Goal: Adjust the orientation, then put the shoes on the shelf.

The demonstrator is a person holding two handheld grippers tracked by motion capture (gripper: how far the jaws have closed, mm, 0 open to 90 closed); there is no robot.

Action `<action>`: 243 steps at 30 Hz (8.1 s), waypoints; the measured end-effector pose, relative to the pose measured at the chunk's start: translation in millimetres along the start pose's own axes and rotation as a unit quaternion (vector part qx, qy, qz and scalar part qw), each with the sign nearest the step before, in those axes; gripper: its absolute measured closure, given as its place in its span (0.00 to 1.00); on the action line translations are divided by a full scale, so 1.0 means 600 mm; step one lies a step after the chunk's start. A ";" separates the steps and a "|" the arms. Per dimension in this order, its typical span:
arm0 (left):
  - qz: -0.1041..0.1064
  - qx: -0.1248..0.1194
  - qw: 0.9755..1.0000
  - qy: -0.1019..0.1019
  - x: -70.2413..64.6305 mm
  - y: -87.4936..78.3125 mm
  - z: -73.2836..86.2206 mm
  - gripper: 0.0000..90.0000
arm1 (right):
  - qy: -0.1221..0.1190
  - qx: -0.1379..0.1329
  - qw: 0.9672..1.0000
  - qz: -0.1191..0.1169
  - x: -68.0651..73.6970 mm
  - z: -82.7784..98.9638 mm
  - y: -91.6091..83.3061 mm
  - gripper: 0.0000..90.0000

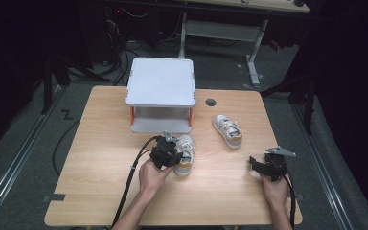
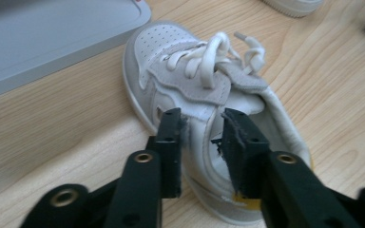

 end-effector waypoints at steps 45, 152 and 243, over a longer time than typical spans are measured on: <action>-0.025 -0.069 0.996 -0.044 0.090 -0.093 0.055 0.39 | -0.006 0.001 1.000 -0.004 0.002 0.000 0.001 0.34; -0.180 -0.046 0.978 -0.089 0.218 -0.038 0.156 0.34 | -0.133 0.032 0.978 -0.155 0.147 -0.178 0.037 0.94; -0.185 -0.044 0.977 -0.093 0.216 -0.037 0.156 0.29 | -0.024 -0.001 0.999 -0.028 0.039 -0.043 0.046 0.46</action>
Point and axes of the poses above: each handheld gripper's, and its own axes: y roughly forward along the jaws, z roughly out of its underside, x roughly to its left, the point moved 5 cm from there along y, roughly forward along the jaws, and after that the axes turned 4 degrees about -z, right-handed, at the moved point
